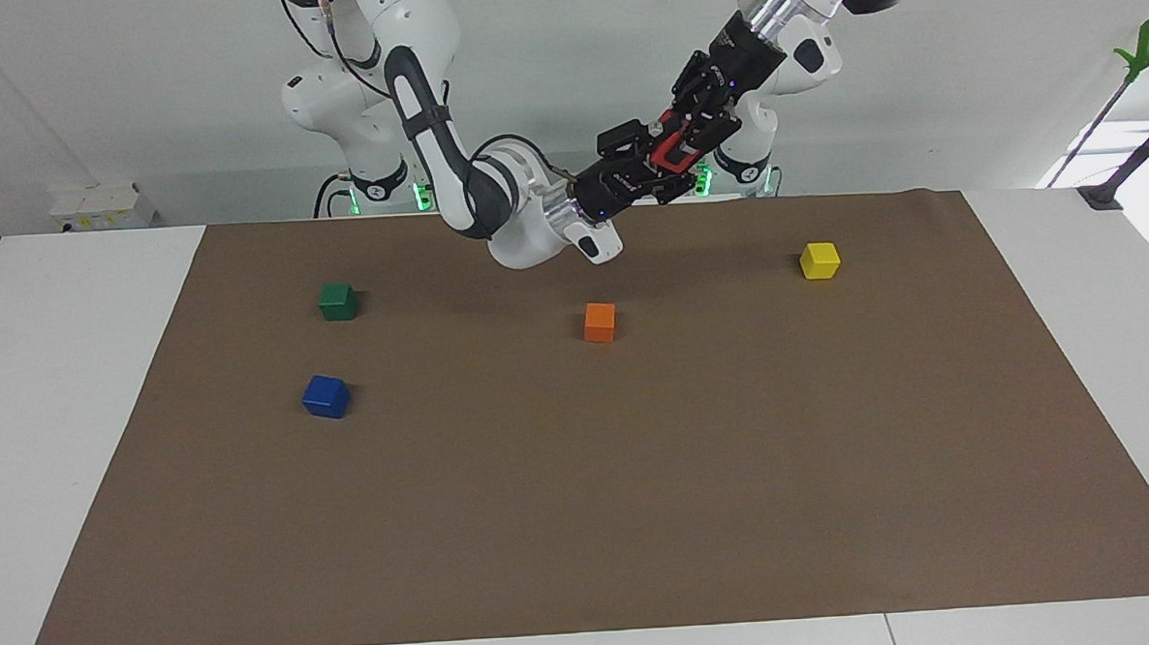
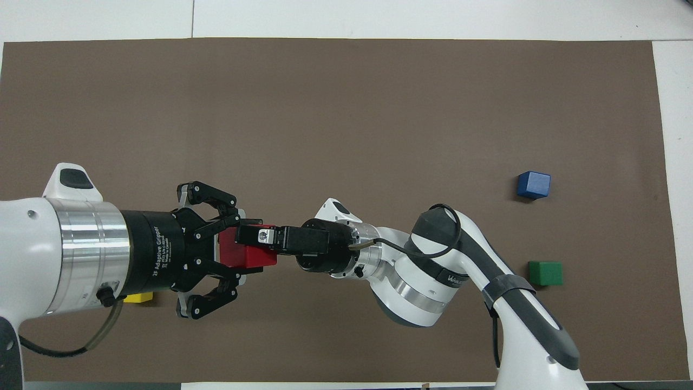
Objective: Transfer red block to right arm and stack on blue block
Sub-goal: 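Open the left gripper and release the red cube to the right gripper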
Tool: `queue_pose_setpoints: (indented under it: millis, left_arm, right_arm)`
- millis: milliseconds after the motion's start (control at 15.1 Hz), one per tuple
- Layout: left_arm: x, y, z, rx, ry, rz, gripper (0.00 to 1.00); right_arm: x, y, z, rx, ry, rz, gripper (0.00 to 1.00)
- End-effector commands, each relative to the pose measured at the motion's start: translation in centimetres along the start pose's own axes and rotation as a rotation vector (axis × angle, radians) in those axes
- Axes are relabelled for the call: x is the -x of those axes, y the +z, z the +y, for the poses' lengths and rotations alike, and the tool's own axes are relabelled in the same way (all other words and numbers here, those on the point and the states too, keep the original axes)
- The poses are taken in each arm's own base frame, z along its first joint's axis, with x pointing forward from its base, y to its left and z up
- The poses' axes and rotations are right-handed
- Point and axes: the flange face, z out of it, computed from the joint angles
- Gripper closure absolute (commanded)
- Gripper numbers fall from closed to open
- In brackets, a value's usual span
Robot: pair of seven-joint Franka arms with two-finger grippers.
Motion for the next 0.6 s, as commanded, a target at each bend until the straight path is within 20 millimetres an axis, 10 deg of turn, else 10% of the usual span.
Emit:
queue_pose_setpoints:
  millis: [0, 331, 529]
  left_arm:
    - [0.2, -0.6, -0.7, 0.037, 0.049, -0.004, 0.00]
    - [0.0, -3.1, -0.2, 0.081, 0.042, -0.009, 0.00]
    - [-3.4, -5.2, 0.8, 0.097, 0.094, 0.062, 0.00]
  right_arm:
    - [-0.8, 0.0, 0.0, -0.043, 0.020, 0.105, 1.00]
    - [-1.6, -0.6, -0.4, -0.027, 0.016, 0.096, 1.00]
    - [-3.1, -2.2, -1.0, 0.066, -0.005, 0.090, 1.00]
